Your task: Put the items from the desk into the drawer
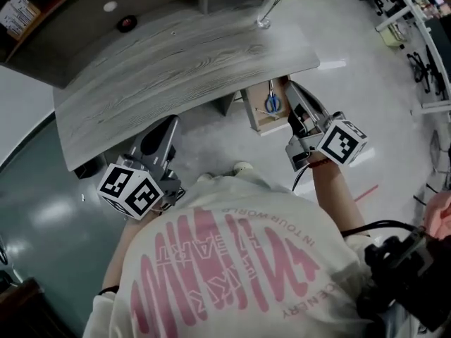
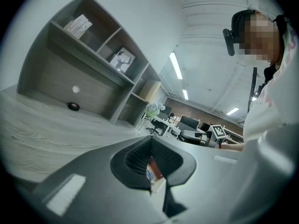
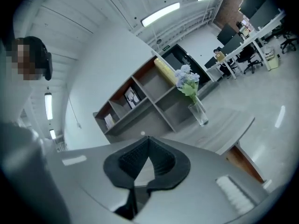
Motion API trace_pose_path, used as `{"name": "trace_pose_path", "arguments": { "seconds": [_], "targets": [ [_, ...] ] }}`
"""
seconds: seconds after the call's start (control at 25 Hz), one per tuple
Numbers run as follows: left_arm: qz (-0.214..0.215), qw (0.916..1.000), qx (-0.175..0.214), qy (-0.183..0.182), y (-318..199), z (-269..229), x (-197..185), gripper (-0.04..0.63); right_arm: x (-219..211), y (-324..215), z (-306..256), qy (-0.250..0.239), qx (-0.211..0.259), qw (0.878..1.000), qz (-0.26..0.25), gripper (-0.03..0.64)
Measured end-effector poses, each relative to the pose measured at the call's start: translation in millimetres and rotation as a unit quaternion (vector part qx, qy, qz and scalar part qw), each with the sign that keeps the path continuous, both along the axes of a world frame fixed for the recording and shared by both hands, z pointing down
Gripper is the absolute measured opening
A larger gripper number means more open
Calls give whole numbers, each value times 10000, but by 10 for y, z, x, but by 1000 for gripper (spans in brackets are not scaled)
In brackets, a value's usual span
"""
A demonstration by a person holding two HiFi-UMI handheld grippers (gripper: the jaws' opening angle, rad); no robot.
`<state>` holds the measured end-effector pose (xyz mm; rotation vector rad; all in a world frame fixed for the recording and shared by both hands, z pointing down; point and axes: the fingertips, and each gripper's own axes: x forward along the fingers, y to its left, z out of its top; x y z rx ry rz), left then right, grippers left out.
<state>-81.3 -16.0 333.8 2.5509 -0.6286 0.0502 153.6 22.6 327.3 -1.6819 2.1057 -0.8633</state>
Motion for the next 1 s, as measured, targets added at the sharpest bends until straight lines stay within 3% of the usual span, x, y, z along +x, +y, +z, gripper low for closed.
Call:
{"name": "trace_pose_path", "arguments": {
  "seconds": [0.32, 0.56, 0.64, 0.84, 1.0],
  "targets": [
    [35, 9992, 391, 51, -165, -184, -281, 18, -626, 21, -250, 617, 347, 9965, -448, 5],
    [40, 9978, 341, 562, -65, -449, -605, 20, -918, -35, -393, 538, 403, 9959, -609, 5],
    [-192, 9973, 363, 616, -82, -473, -790, 20, -1034, -93, -420, 584, 411, 9946, -753, 5],
    [-797, 9951, 463, 362, -276, -370, -1263, 20, -1410, -546, -393, 697, 436, 9887, -1255, 5],
    [-1380, 9885, 543, 281, -297, -374, -1596, 20, -1627, -868, -483, 906, 617, 9794, -1696, 5]
  ]
}}
